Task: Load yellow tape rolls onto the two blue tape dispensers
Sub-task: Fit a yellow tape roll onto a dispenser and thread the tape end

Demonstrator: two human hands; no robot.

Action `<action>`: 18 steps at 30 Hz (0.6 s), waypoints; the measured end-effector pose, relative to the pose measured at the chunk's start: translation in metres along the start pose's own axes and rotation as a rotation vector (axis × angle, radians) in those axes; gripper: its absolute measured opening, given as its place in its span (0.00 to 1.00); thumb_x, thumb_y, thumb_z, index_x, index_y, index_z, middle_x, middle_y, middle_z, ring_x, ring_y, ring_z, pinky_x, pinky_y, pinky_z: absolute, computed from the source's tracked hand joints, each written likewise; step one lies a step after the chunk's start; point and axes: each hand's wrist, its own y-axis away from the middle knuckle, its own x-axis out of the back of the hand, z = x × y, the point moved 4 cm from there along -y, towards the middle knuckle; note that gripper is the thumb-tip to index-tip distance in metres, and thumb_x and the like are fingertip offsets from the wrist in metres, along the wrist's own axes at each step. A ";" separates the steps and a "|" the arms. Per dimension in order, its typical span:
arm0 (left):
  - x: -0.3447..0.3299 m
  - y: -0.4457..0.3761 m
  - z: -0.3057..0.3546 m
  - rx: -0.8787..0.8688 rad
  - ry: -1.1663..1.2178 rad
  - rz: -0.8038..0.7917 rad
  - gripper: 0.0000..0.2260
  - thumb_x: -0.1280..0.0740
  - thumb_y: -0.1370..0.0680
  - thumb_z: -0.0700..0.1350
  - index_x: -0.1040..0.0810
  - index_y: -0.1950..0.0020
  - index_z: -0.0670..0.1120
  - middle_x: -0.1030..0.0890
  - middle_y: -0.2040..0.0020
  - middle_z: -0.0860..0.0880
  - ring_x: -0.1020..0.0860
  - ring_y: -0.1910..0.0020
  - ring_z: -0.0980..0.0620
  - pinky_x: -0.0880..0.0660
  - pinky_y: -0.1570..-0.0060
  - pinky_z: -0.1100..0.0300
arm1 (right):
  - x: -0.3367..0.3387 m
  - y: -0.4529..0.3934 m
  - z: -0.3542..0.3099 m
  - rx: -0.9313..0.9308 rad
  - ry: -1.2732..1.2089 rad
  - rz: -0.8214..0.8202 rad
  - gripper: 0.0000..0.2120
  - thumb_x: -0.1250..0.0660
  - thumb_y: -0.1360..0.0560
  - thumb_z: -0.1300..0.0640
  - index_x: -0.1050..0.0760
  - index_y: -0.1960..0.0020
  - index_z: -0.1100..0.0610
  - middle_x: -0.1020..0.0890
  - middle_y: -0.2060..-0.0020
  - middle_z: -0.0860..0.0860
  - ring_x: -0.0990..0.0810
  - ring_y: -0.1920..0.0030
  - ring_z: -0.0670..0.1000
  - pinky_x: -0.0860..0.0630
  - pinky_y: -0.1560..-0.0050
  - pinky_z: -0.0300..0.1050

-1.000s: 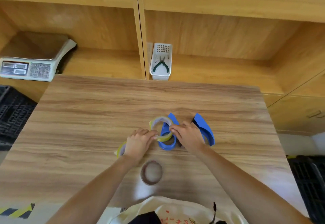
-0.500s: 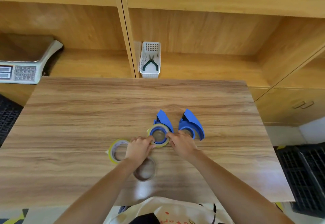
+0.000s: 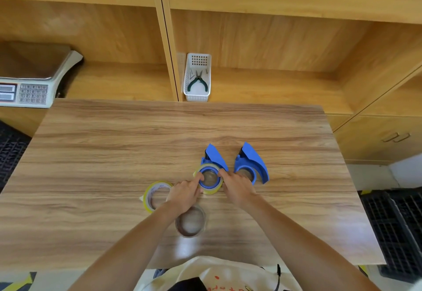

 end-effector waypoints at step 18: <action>0.004 -0.013 -0.010 -0.004 -0.013 -0.039 0.16 0.37 0.19 0.50 0.30 0.31 0.53 0.17 0.44 0.45 0.20 0.44 0.42 0.25 0.46 0.49 | 0.005 -0.001 -0.009 -0.110 -0.286 0.112 0.28 0.43 0.23 0.67 0.41 0.27 0.49 0.28 0.34 0.52 0.21 0.54 0.58 0.26 0.55 0.53</action>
